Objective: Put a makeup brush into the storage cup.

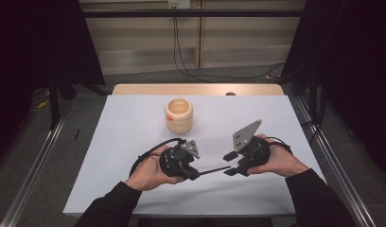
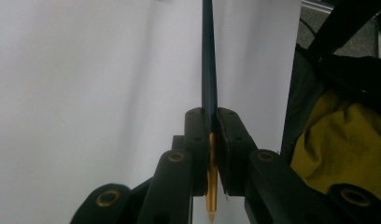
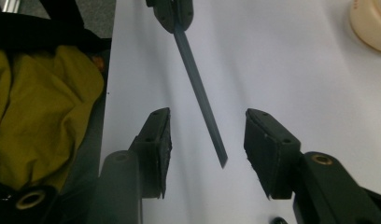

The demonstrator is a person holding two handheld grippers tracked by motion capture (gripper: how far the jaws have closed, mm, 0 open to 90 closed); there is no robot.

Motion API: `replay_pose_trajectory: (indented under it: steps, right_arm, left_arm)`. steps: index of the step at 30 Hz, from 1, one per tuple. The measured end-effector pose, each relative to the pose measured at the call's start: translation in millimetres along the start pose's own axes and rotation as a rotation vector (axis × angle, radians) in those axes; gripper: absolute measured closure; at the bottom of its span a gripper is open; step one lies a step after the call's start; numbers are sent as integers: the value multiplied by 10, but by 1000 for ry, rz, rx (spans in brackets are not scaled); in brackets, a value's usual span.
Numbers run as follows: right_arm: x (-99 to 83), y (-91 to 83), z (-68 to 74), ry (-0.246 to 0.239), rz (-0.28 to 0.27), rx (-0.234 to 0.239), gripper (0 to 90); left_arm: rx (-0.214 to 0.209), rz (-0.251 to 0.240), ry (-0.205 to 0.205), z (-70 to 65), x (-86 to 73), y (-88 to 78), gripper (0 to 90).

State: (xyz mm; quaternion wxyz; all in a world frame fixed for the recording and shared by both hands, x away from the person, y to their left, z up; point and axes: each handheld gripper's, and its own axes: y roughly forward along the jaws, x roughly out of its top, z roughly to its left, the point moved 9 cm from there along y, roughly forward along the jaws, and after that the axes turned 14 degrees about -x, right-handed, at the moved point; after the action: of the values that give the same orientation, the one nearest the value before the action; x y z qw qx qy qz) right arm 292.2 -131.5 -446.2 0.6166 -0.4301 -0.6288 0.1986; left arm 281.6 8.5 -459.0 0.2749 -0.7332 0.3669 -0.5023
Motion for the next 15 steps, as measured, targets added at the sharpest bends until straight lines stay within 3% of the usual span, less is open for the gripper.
replay_pose_trajectory:
  steps: [2,15]
  right_arm:
    - [33,30,3,-7,6,18,538]
    - [59,258,111,-69,61,72,620]
  left_arm:
    - [8,-1,22,20,12,-17,836]
    - [-8,-4,15,-25,19,30,836]
